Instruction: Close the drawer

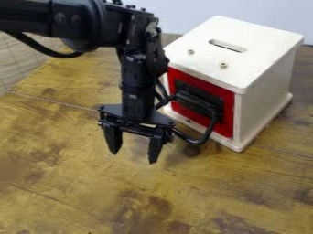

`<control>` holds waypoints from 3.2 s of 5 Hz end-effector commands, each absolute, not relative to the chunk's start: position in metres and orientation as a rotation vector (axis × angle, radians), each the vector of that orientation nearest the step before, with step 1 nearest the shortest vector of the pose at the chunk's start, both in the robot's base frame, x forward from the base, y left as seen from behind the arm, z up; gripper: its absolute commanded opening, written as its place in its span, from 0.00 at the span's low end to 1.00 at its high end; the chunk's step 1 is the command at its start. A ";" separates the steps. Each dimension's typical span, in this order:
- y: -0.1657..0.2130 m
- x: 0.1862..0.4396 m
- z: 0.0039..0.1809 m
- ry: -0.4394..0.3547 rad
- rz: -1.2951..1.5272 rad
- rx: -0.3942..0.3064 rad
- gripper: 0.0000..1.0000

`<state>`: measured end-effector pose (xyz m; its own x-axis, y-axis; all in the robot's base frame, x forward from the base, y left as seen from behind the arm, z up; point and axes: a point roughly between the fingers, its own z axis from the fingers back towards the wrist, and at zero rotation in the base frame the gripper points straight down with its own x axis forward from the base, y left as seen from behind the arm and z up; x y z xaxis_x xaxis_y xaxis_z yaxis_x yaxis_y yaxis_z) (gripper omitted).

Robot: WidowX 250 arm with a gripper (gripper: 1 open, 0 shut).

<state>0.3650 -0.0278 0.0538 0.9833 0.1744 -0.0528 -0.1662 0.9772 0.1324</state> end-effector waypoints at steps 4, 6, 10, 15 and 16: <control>-0.053 0.373 0.119 -0.098 0.310 0.083 1.00; -0.039 0.371 0.142 -0.106 0.237 0.077 1.00; -0.082 0.357 0.127 -0.137 0.070 0.054 1.00; -0.051 0.339 0.121 -0.161 0.062 0.037 1.00; -0.043 0.339 0.123 -0.163 0.065 0.036 1.00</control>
<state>0.3362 -0.0491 0.0937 0.9959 0.0422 0.0800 -0.0464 0.9976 0.0512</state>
